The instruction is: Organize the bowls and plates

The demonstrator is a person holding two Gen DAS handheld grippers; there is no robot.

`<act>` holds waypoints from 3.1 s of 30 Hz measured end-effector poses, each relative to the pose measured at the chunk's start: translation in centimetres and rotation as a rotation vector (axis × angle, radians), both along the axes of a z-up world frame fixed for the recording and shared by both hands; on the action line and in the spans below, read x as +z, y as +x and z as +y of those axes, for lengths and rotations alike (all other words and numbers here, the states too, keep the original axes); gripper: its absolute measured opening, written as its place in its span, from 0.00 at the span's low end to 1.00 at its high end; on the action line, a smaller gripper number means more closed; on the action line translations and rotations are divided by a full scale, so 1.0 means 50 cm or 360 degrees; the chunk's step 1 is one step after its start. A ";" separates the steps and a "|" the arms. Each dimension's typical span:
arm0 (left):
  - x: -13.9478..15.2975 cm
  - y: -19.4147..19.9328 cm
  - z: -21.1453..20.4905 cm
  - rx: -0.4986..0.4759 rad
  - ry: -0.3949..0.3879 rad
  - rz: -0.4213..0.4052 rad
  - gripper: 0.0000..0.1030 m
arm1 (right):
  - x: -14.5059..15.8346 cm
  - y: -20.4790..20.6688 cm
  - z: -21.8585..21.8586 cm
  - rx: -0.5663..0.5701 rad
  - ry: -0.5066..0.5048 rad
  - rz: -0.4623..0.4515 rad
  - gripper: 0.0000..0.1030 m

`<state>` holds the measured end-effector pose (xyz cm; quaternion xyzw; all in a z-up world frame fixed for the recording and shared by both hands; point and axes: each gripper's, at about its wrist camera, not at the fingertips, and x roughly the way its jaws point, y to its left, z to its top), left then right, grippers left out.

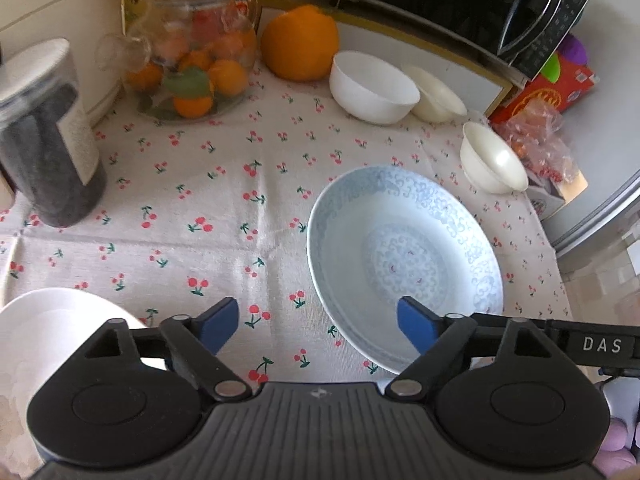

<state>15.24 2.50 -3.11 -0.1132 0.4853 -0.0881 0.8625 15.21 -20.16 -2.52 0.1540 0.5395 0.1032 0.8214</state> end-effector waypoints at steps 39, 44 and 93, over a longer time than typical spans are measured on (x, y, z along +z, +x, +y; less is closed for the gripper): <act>0.042 -0.176 0.082 -0.0210 0.0032 -0.0121 0.99 | 0.060 -0.137 0.053 0.0419 -0.0125 -0.0403 0.84; 0.041 -0.203 0.078 -0.0339 -0.0015 -0.0072 0.96 | 0.053 -0.148 0.062 0.0457 -0.0138 -0.0382 0.84; -0.055 -0.241 0.060 -0.0289 -0.0247 0.0354 0.23 | -0.032 -0.159 0.107 0.0548 -0.0092 -0.0010 0.73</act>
